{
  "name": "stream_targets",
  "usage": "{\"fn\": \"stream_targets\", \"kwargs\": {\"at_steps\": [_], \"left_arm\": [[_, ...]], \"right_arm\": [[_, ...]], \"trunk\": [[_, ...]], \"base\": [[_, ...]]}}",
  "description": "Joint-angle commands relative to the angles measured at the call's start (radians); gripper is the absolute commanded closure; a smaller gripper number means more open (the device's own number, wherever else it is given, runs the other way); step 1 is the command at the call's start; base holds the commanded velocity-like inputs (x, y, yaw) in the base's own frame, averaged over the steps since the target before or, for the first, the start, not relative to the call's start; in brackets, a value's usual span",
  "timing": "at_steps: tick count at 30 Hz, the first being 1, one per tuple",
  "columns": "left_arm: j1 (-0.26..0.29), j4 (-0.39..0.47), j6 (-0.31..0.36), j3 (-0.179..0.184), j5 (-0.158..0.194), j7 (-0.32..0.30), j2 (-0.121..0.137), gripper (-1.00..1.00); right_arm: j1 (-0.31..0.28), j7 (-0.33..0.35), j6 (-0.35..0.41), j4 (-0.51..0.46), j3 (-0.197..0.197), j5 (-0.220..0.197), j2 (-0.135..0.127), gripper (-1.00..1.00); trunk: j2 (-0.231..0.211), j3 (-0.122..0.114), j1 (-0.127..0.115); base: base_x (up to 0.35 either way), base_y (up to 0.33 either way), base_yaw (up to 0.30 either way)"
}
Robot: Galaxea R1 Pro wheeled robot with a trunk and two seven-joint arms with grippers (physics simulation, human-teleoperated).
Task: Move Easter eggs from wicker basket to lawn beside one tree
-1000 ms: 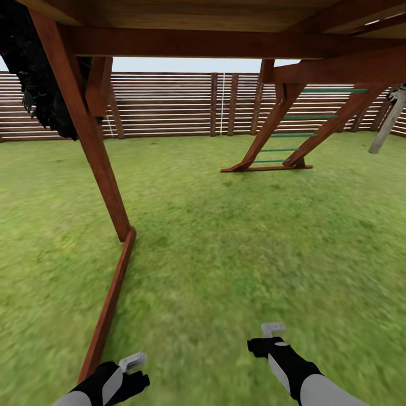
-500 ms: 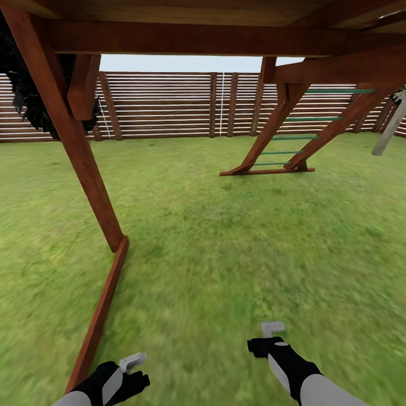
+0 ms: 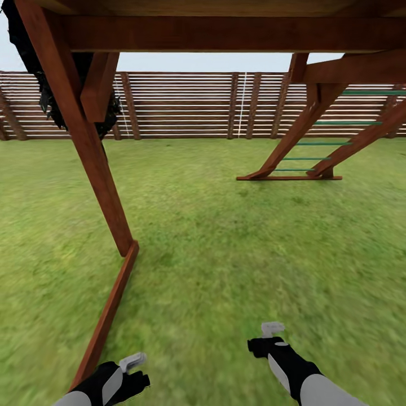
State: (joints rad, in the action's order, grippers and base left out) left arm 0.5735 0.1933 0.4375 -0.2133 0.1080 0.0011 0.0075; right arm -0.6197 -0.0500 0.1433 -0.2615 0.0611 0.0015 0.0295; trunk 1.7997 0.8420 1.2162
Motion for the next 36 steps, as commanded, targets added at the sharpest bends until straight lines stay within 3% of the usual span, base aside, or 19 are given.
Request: {"fn": "stream_targets", "kwargs": {"at_steps": [1, 14, 32, 36], "left_arm": [[0.000, 0.002, 0.006, 0.000, 0.010, 0.000, 0.000, -1.00], [0.000, 0.002, 0.006, 0.000, 0.010, 0.000, 0.000, -1.00], [0.000, 0.002, 0.005, 0.000, 0.010, 0.000, 0.002, -1.00], [0.000, 0.002, -0.025, 0.000, 0.009, 0.000, 0.004, -1.00]], "right_arm": [[0.000, -0.005, 0.007, -0.002, 0.006, 0.000, 0.000, -1.00], [0.000, -0.005, 0.005, -0.002, 0.006, -0.005, -0.004, -1.00], [0.000, -0.005, 0.005, -0.001, 0.006, -0.005, -0.001, -1.00], [0.003, -0.005, -0.005, 0.000, 0.006, -0.001, 0.001, -1.00]], "trunk": [[0.000, 0.001, 0.001], [0.000, 0.001, 0.001], [0.000, 0.001, 0.001], [0.000, 0.001, 0.001]], "base": [[0.336, -0.071, 0.286], [0.336, -0.071, 0.061], [0.336, -0.071, -0.043], [0.336, -0.071, -0.016]]}}
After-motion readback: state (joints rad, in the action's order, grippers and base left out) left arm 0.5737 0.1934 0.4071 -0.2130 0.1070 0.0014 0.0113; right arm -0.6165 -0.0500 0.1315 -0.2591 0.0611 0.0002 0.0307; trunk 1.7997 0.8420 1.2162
